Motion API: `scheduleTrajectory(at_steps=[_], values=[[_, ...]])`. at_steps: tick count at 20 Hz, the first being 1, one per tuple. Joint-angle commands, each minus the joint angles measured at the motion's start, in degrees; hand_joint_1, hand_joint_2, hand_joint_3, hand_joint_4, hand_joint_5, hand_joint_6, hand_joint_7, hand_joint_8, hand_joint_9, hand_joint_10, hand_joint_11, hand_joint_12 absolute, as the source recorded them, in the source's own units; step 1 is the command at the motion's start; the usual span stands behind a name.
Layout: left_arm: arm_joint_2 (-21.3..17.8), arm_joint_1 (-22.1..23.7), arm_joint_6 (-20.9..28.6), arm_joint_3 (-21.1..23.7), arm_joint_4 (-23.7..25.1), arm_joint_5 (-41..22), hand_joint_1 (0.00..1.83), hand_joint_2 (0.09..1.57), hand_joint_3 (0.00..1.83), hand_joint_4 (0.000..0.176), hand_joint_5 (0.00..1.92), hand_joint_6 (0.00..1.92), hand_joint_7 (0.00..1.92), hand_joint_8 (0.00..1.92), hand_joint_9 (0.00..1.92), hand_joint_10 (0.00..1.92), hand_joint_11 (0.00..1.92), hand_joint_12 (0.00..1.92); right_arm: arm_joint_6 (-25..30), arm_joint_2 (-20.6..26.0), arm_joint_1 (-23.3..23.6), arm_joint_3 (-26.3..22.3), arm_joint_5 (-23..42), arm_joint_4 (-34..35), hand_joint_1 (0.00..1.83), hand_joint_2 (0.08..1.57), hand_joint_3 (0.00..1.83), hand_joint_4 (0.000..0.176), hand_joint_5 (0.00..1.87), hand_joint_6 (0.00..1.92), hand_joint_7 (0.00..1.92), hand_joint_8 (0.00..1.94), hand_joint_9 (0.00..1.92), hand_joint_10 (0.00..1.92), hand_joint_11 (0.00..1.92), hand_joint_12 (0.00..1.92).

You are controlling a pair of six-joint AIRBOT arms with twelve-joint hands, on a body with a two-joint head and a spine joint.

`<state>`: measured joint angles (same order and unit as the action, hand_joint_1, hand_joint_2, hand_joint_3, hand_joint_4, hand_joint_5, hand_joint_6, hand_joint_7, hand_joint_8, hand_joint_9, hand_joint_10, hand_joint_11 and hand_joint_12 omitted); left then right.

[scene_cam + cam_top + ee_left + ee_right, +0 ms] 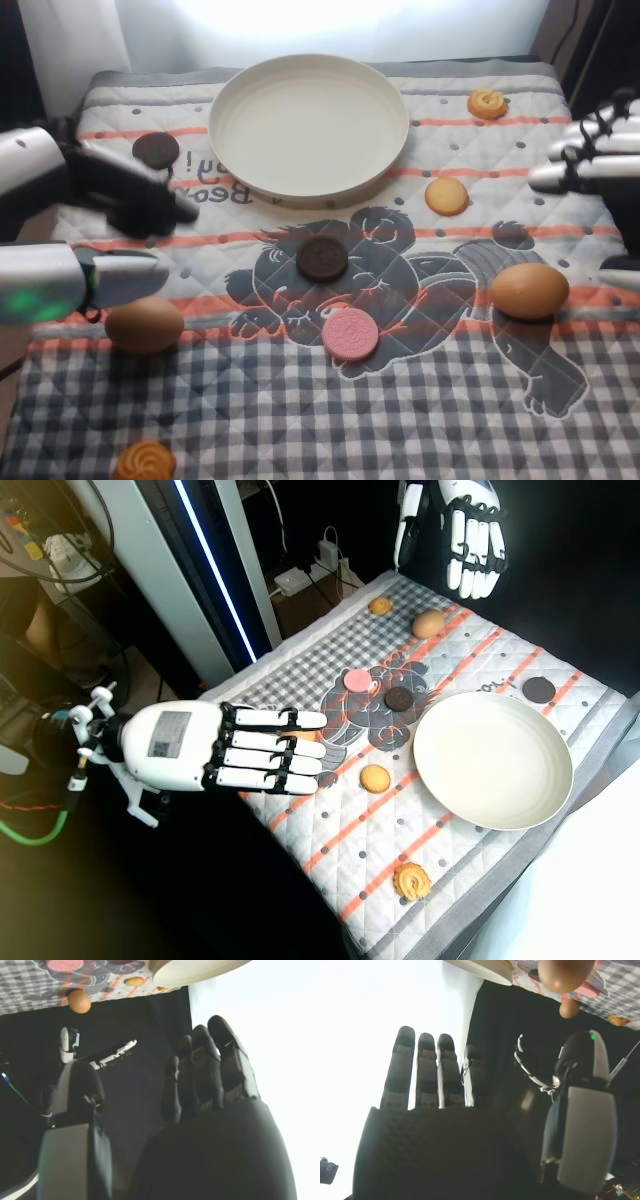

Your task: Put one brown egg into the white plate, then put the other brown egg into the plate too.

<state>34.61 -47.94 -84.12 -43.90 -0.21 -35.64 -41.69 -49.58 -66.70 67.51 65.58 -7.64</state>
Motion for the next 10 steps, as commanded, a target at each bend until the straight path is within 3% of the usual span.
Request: scheduleTrajectory(at_steps=[1,3,4,5,6,9,10], values=[[0.6,1.0,0.2,-0.6,-0.1,-4.8,0.63,1.22,0.00,0.000,0.83,0.00,0.99,0.00,0.99,0.06,0.51,0.84,0.2,0.0,0.3,0.2,6.6,1.9,0.72,1.19,0.00,0.102,0.56,0.00,0.52,0.00,0.44,0.00,0.40,0.15],[1.7,1.9,-1.2,-1.7,0.2,0.4,0.66,1.13,0.00,0.000,0.79,0.00,0.96,0.00,0.97,0.01,0.42,0.89,0.2,0.0,0.3,0.2,6.6,1.8,0.70,1.20,0.00,0.104,0.56,0.00,0.52,0.00,0.42,0.00,0.39,0.12],[2.2,2.2,-1.2,-2.4,0.3,2.5,0.67,1.06,0.00,0.008,0.75,0.00,0.94,0.00,0.96,0.00,0.41,0.86,0.2,0.0,0.3,0.2,6.6,1.8,0.69,1.20,0.00,0.100,0.57,0.00,0.53,0.00,0.43,0.00,0.40,0.12],[2.6,2.5,-1.5,-2.9,0.3,4.2,0.69,1.01,0.00,0.031,0.70,0.00,0.91,0.00,0.94,0.00,0.39,0.85,0.2,0.0,0.3,0.2,6.6,1.8,0.69,1.20,0.00,0.096,0.58,0.01,0.53,0.00,0.43,0.00,0.40,0.12],[2.9,2.8,-3.1,-3.1,-0.5,5.4,0.73,0.91,0.00,0.068,0.56,0.00,0.82,0.00,0.87,0.00,0.32,0.90,0.2,0.0,0.3,0.2,6.6,1.8,0.69,1.19,0.00,0.094,0.58,0.01,0.53,0.00,0.44,0.01,0.41,0.12],[4.2,4.0,-13.8,-3.1,-4.4,9.4,0.76,0.85,0.00,0.117,0.47,0.00,0.56,0.00,0.67,0.00,0.10,1.13,0.2,0.0,0.3,0.2,6.6,1.8,0.69,1.19,0.00,0.097,0.58,0.00,0.53,0.00,0.45,0.01,0.42,0.12],[4.6,4.2,-15.5,-3.2,-4.9,10.7,0.79,0.83,0.00,0.117,0.49,0.01,0.57,0.01,0.67,0.01,0.09,1.15,0.2,0.0,0.3,0.2,6.7,1.8,0.69,1.19,0.00,0.102,0.58,0.00,0.53,0.00,0.44,0.01,0.41,0.12]])
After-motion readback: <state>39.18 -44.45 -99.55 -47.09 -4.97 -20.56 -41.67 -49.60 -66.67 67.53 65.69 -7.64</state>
